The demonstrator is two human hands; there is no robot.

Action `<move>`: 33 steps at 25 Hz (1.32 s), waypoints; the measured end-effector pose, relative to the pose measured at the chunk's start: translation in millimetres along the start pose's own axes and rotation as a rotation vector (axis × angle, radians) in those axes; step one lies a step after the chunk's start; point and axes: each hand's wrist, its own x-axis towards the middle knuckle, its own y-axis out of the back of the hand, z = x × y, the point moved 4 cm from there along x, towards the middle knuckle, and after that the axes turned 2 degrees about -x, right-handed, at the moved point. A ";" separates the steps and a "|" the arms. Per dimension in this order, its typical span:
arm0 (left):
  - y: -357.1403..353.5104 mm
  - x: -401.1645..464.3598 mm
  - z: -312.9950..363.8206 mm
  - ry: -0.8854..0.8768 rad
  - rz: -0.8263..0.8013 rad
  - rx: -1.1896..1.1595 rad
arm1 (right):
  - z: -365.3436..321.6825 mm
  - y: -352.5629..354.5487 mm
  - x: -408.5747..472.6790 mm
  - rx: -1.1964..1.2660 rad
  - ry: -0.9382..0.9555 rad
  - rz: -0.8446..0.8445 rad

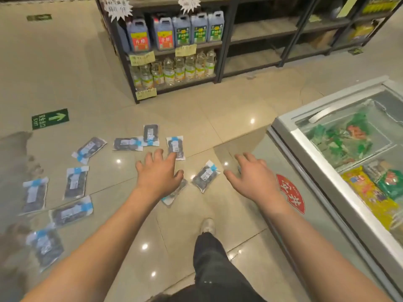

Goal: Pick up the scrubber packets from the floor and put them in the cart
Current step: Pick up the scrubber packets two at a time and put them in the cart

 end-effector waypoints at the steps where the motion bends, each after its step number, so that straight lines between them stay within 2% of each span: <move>1: -4.6 18.9 4.2 0.023 -0.022 -0.004 | 4.8 -2.9 26.2 0.002 0.021 -0.016; 5: -44.6 101.9 10.1 0.134 -0.150 -0.013 | 13.7 -38.9 138.9 -0.016 0.107 -0.157; 10: -136.0 190.6 -11.1 0.224 -0.288 -0.032 | 20.8 -151.7 234.9 0.062 0.104 -0.352; 13: -242.3 257.3 -40.2 0.257 -0.362 -0.046 | 26.8 -273.0 296.3 0.044 0.070 -0.508; 17: -424.1 344.4 -81.0 0.263 -0.498 -0.090 | 37.9 -473.5 373.7 0.036 0.053 -0.631; 21: -603.6 419.3 -122.4 0.267 -0.504 -0.128 | 63.8 -660.6 443.6 0.015 0.041 -0.663; 24: -710.2 449.8 -147.0 0.355 -0.549 -0.095 | 86.7 -754.5 476.6 -0.008 -0.023 -0.612; 27: -759.3 451.0 -147.2 0.381 -0.554 -0.026 | 101.6 -795.5 474.2 -0.027 -0.086 -0.546; 29: -772.6 435.3 -144.1 0.269 -0.551 0.045 | 109.2 -802.9 455.9 0.013 -0.049 -0.494; 31: -771.1 411.8 -141.1 -0.015 -0.487 0.022 | 119.0 -799.9 438.6 0.058 -0.025 -0.507; 33: -769.6 397.3 -153.0 -0.284 -0.312 -0.109 | 129.3 -794.1 430.1 0.094 -0.049 -0.524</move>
